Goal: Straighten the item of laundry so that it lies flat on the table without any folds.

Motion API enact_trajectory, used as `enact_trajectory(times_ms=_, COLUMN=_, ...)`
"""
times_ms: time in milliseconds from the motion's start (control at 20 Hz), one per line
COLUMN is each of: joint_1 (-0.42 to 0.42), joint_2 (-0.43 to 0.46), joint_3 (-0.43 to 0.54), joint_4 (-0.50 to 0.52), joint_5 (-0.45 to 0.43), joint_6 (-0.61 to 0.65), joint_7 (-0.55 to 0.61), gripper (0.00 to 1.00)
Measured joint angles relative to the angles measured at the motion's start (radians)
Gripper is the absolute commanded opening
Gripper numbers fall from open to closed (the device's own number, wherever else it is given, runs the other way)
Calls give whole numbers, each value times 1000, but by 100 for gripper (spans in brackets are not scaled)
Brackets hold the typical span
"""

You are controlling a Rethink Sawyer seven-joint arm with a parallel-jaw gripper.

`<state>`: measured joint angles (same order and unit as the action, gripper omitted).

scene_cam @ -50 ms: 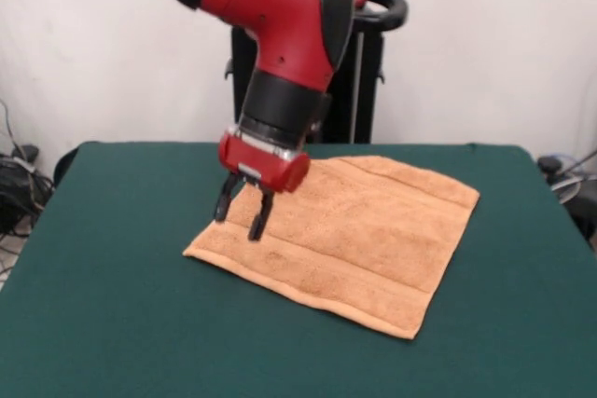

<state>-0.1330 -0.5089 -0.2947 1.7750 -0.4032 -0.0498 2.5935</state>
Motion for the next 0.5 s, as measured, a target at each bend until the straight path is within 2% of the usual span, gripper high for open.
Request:
enact_trajectory(times_ms=300, joint_1=-89, joint_2=-149, joint_3=81, joint_4=130, joint_5=-7, joint_6=172, joint_7=0, gripper=100)
enact_trajectory(times_ms=500, joint_1=-135, joint_2=-212, joint_3=141, joint_4=199, joint_5=-7, joint_6=219, joint_7=0, gripper=100)
